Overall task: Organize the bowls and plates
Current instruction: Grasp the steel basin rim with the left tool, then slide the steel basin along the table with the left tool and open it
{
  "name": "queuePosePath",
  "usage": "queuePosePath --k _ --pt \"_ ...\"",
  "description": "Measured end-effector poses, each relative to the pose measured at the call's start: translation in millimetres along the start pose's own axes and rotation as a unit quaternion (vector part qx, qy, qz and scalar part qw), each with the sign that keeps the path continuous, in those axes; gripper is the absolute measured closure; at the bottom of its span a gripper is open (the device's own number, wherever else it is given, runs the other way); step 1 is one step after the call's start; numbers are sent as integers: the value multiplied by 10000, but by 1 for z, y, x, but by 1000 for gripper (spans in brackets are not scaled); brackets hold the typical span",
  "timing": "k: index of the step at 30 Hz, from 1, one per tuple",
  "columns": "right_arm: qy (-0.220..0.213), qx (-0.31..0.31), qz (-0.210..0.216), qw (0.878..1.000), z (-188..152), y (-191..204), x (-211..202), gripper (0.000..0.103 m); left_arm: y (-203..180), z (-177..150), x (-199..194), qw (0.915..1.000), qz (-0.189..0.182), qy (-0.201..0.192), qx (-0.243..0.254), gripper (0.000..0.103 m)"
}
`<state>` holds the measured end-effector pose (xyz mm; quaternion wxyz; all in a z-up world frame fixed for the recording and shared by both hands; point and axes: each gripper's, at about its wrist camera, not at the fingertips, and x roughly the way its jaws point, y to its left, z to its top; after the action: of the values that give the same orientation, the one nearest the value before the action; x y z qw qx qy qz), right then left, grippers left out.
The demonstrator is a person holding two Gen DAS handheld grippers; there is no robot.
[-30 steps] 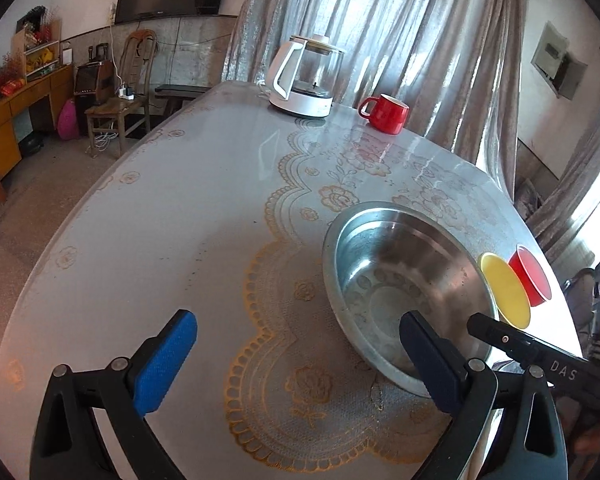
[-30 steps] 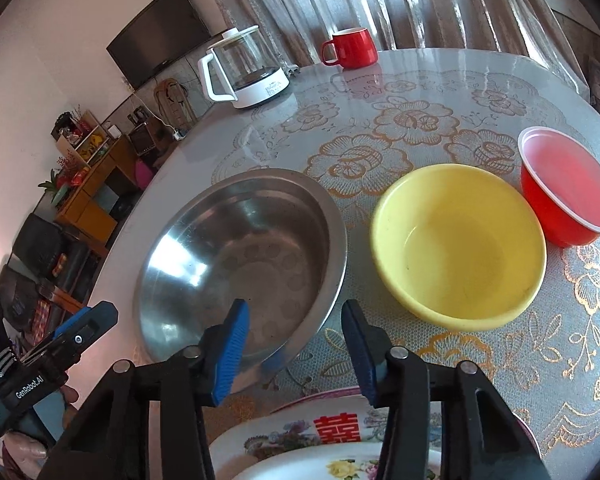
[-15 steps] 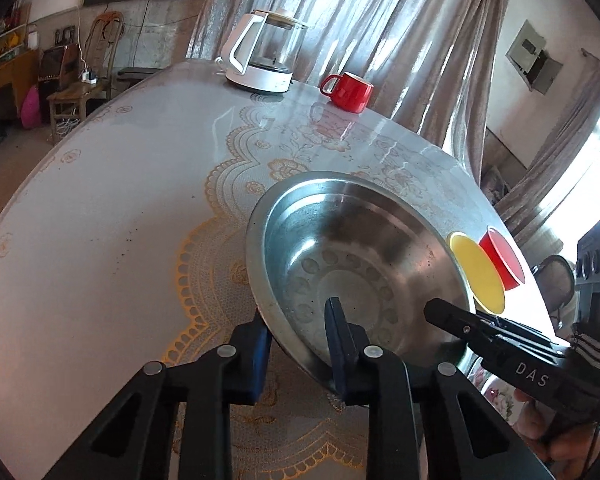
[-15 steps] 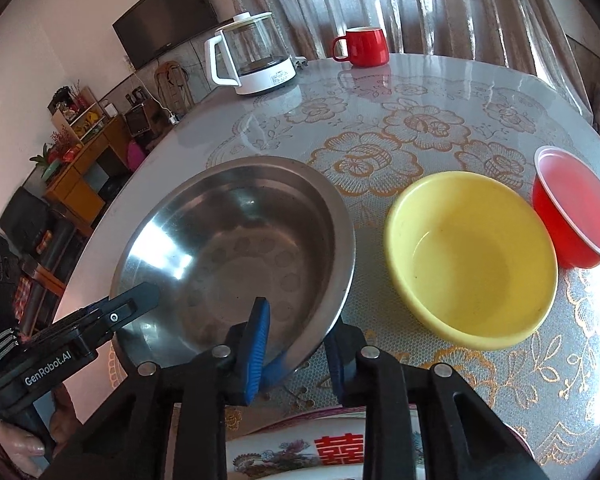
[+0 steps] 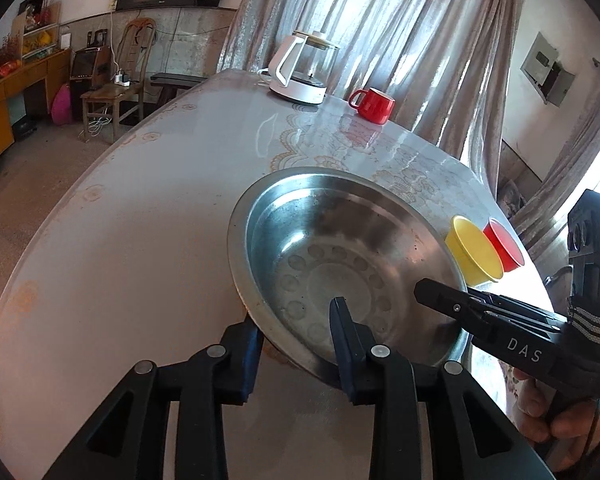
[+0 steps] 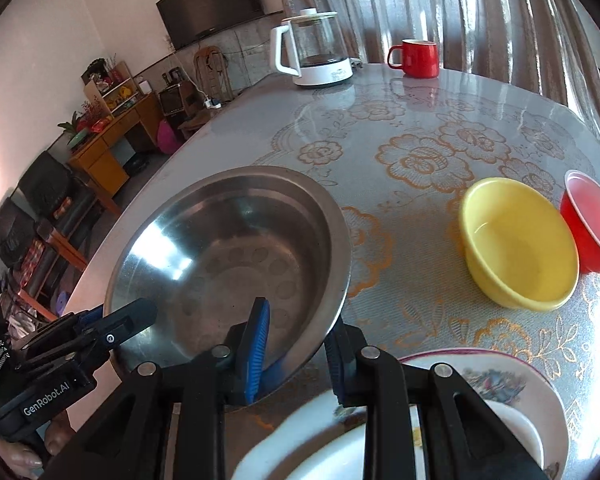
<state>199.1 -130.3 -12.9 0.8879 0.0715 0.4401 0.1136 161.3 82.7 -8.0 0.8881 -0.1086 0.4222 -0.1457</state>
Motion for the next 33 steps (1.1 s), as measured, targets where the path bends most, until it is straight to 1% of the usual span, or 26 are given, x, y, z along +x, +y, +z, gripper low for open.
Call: queuePosePath --k 10,14,18,21,25,29,33 --pt "213 -407 377 9982 -28 48 -6 77 28 -39 -40 9995 210 16 -250 69" --pt "274 -515 463 9972 -41 59 -10 77 34 -52 -48 9993 174 60 -328 68" --pt "324 -635 496 9962 -55 69 -13 76 33 -60 -54 9993 272 15 -274 68" --pt "356 -691 468 9959 -60 72 -12 74 30 -62 -59 9988 455 -71 -157 65" --pt "314 -638 537 9960 -64 71 -14 73 31 -65 -66 9975 668 -173 -136 62" --pt "227 -549 602 9964 -66 64 -21 73 31 -69 -77 9964 772 -335 -128 50" --pt "92 -431 680 9967 -67 56 -32 72 26 -69 -85 9953 859 -441 -119 49"
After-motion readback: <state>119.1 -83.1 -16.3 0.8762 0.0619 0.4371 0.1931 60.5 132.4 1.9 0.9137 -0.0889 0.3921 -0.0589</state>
